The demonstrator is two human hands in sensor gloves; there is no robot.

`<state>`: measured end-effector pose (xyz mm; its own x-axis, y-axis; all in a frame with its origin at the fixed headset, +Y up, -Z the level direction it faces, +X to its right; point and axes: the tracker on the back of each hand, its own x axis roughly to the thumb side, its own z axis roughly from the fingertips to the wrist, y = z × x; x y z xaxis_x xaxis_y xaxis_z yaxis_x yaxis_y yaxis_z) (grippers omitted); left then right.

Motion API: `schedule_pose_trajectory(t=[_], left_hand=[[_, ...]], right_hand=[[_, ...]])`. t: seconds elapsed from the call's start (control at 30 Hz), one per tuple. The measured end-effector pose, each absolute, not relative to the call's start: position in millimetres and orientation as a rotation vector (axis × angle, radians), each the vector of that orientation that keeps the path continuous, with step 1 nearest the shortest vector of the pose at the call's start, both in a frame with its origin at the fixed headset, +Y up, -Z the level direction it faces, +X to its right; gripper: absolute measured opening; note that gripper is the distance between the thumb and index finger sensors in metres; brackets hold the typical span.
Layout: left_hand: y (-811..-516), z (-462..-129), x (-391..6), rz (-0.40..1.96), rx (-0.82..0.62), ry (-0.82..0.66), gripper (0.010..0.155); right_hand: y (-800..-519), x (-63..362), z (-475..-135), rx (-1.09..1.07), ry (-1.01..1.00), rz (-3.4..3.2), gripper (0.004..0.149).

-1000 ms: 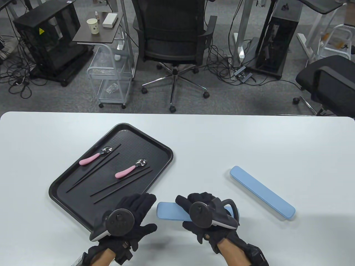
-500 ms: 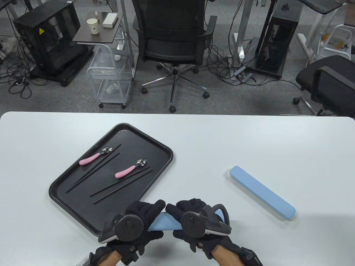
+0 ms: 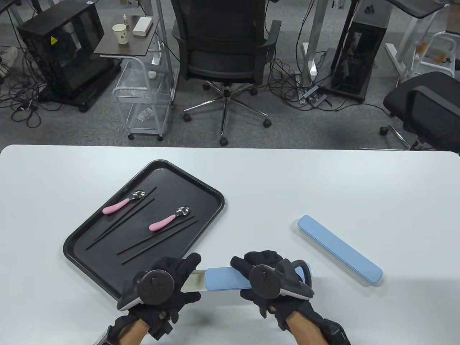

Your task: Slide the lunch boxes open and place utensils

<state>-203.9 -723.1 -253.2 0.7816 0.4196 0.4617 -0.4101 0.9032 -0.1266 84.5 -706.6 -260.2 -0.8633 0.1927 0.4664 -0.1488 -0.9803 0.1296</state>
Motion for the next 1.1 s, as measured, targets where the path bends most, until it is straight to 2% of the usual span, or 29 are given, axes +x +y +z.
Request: schedule_pose_trajectory(t=[0.27, 0.47, 0.63, 0.77, 0.93, 1.1], left_hand=[[-725.8, -261.8, -222.0, 0.44, -0.035, -0.43, 0.08], [-728.2, -261.7, -223.5, 0.445, -0.036, -0.433, 0.08], [-715.6, -260.6, -234.2, 0.468, -0.007, -0.398, 0.09], [-701.4, -265.1, -256.0, 0.475, 0.045, -0.266, 0.085], [-697.2, -282.3, -282.8, 0.417, -0.05, -0.02, 0.079], [-707.9, -306.2, -301.7, 0.339, -0.117, 0.113, 0.078]], right_hand=[[-713.8, 110.5, -273.8, 0.609, 0.162, 2.906, 0.077], [-715.0, 114.4, -273.8, 0.635, 0.201, 2.838, 0.078], [-710.3, 118.4, -273.1, 0.6, 0.13, 2.826, 0.079], [-704.4, 125.2, -272.9, 0.539, 0.053, 2.829, 0.079], [-702.2, 129.6, -272.9, 0.516, 0.023, 2.839, 0.079], [-702.1, 131.6, -273.2, 0.509, 0.015, 2.833, 0.078]])
